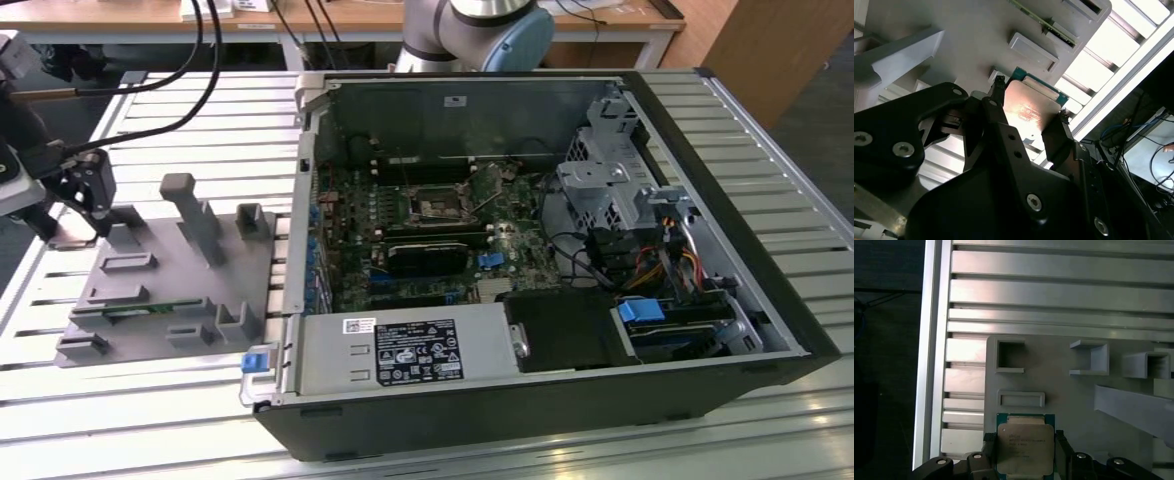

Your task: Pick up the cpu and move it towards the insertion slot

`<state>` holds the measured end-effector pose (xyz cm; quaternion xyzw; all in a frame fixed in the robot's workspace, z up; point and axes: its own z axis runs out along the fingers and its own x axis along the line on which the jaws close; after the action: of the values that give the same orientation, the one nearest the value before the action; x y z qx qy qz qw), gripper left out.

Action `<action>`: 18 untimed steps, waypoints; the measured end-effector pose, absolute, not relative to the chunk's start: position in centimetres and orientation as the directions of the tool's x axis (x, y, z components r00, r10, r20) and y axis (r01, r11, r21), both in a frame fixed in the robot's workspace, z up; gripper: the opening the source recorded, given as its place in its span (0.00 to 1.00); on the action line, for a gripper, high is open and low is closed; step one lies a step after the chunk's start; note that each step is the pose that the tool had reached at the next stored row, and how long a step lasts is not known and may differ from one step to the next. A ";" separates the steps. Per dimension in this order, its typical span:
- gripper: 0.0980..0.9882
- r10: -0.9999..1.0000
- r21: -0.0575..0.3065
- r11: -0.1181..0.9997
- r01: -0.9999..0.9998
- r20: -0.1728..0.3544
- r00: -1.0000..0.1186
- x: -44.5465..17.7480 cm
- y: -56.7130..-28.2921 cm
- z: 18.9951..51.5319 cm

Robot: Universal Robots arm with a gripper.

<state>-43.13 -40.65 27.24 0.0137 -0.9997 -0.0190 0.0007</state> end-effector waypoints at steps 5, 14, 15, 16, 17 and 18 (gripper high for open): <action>0.50 -0.027 0.038 0.999 -0.027 0.001 -1.000 -43.1 -40.7 27.8; 0.50 -0.027 0.038 0.999 -0.027 0.001 -1.000 -43.1 -40.7 28.8; 0.50 -0.027 0.038 0.999 -0.027 0.001 -1.000 -43.1 -40.6 28.9; 0.50 -0.028 0.038 0.999 -0.027 0.001 -1.000 -43.1 -40.6 29.0; 0.50 -0.028 0.038 0.999 -0.027 0.001 -1.000 -43.1 -40.6 29.2; 0.50 -0.028 0.038 0.999 -0.027 0.001 -1.000 -43.1 -40.7 29.3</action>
<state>-43.13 -40.65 29.28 0.0138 -0.9997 -0.0189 0.0007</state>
